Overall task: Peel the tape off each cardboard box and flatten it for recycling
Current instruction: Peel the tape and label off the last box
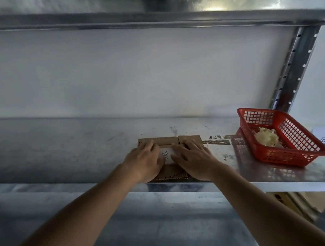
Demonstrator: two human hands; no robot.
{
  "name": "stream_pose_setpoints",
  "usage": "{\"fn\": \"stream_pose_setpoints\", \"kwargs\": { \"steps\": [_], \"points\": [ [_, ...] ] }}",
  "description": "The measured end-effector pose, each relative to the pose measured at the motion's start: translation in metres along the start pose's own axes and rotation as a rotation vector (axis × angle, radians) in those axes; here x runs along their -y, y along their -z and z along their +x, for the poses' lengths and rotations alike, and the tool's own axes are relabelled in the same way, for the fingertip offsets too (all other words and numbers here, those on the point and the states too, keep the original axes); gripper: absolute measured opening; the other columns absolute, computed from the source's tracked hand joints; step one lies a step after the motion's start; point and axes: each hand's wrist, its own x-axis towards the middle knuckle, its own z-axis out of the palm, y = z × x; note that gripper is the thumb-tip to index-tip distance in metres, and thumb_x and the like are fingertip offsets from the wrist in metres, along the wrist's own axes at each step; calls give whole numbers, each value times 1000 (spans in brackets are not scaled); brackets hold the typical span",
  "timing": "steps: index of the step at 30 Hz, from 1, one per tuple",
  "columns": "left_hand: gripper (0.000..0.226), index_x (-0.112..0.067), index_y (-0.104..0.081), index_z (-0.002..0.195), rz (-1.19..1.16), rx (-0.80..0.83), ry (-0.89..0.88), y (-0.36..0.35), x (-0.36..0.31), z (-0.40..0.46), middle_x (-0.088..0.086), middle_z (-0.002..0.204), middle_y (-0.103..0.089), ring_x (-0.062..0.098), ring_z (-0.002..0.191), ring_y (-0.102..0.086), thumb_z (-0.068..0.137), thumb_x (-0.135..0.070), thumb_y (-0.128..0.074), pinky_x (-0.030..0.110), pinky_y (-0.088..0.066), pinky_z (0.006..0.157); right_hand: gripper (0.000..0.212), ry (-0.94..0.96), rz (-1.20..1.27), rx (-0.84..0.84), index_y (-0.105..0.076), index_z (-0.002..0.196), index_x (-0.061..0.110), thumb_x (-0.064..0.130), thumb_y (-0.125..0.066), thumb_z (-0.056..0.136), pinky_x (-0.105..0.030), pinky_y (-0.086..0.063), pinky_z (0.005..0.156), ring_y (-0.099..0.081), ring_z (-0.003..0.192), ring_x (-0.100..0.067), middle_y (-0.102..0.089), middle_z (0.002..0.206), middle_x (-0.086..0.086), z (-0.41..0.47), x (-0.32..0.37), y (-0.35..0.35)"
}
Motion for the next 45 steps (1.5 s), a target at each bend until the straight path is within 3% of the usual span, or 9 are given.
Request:
{"fn": "stream_pose_setpoints", "kwargs": {
  "steps": [5, 12, 18, 23, 29, 32, 35, 40, 45],
  "points": [
    [100, -26, 5, 166, -86, 112, -26, -21, 25, 3, -2, 173, 15, 15, 159, 10, 88, -88, -2, 36, -1, 125, 76, 11, -132, 75, 4, 164, 42, 76, -9, 97, -46, 2, 128, 12, 160, -28, 10, 174, -8, -1, -2, -5],
    [122, -22, 12, 164, -75, 151, -67, -21, 32, 2, -3, 170, 21, 10, 156, 15, 71, -101, 8, 29, 7, 120, 92, 42, -44, 123, 4, 165, 38, 88, -17, 91, -39, 4, 123, 13, 159, -17, 12, 173, 6, 2, -24, 2],
    [125, -7, 14, 162, -58, 166, -4, -13, 28, -7, 12, 167, 27, 22, 158, 18, 77, -97, 0, 35, 9, 122, 113, 9, -129, 74, 9, 165, 23, 87, 23, 72, -51, 8, 129, 24, 156, -22, 15, 173, -5, -8, -23, -5],
    [132, -2, 3, 163, 21, 113, 109, -7, 25, -16, 29, 168, 10, 41, 158, 7, 73, -98, 1, 48, 4, 127, 86, -179, -77, 9, 4, 166, 24, 75, -7, 98, -54, 9, 128, 13, 159, -35, 0, 172, -21, -17, -22, -4],
    [128, -15, -2, 164, -72, 121, 61, -8, 37, -20, 20, 170, -12, 38, 157, -10, 68, -99, 2, 51, -3, 129, 62, -195, 84, -142, -38, 141, 21, 68, -35, 101, -59, -21, 125, -45, 139, -33, -56, 142, -9, -28, -14, 3],
    [123, -18, -19, 160, -106, 61, 9, -10, 39, -20, 14, 161, -33, 33, 147, -31, 69, -98, 0, 49, -16, 126, 56, -227, 279, -262, -44, 137, 30, 62, -59, 94, -40, -52, 91, -57, 112, -20, -60, 123, 1, -40, -7, 8],
    [111, -21, -20, 156, -169, 8, -41, -11, 36, -24, 13, 149, -46, 31, 133, -44, 74, -96, -9, 51, -29, 119, 66, -256, 421, -426, -49, 140, 29, 55, -75, 85, -20, -43, 73, -58, 108, -15, -60, 122, 6, -54, 1, 9],
    [108, -28, -11, 155, -313, -81, -72, -8, 25, -33, 12, 122, -43, 38, 120, -46, 72, -96, -25, 50, -37, 104, 81, -364, 400, -643, -50, 145, 28, 55, -84, 77, -28, -41, 92, -42, 110, -9, -48, 126, 7, -86, 10, -2],
    [112, -31, -2, 161, -352, -108, -143, -3, 1, -42, 3, 117, -28, 34, 123, -37, 74, -93, -34, 50, -29, 107, 88, -452, 401, -726, -49, 150, 26, 58, -84, 76, -33, -40, 104, -43, 119, -11, -50, 142, -2, -123, 6, -9]
  ]
}}
